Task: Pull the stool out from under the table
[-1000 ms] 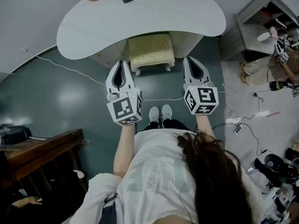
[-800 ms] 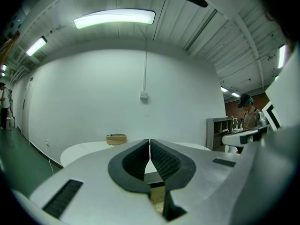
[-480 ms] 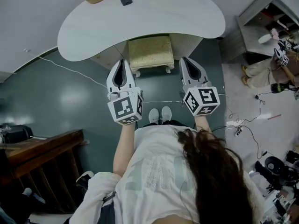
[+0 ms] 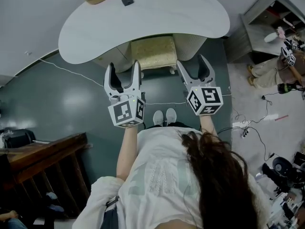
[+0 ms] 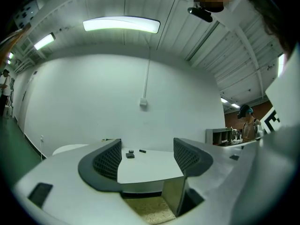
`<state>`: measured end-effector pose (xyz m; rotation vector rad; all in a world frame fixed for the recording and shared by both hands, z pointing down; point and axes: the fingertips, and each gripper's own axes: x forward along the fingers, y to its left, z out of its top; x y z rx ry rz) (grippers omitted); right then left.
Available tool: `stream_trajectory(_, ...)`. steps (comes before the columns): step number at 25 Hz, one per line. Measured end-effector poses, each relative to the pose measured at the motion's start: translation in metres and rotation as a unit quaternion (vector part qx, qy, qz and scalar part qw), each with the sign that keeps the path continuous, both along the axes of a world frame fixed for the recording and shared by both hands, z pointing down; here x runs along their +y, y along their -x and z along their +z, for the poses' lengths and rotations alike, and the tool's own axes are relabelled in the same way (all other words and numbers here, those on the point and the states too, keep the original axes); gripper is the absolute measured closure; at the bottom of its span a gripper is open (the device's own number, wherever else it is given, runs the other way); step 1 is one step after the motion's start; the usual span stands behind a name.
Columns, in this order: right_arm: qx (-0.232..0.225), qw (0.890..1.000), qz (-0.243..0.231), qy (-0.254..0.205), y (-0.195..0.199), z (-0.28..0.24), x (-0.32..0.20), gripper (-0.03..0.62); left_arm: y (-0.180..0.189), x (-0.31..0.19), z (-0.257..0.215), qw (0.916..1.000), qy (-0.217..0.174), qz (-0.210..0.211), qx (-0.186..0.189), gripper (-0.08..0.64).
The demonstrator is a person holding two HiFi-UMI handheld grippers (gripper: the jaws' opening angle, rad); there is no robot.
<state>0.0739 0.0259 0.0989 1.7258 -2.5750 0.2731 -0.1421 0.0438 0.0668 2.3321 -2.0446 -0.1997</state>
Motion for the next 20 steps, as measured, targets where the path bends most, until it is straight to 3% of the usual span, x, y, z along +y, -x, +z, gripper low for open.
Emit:
stream_trajectory(12,-0.008,1.000,-0.002,0.015,-0.002,0.009,-0.011,0.264,-0.002,-0.017,0.020,0.9993,0.035,0.011,-0.003,0.239)
stream_trajectory(20,-0.001,0.999,-0.016,0.043,0.001,0.072,-0.072,0.264,-0.008,-0.079,0.106,0.9953,0.092,0.028,-0.008,0.239)
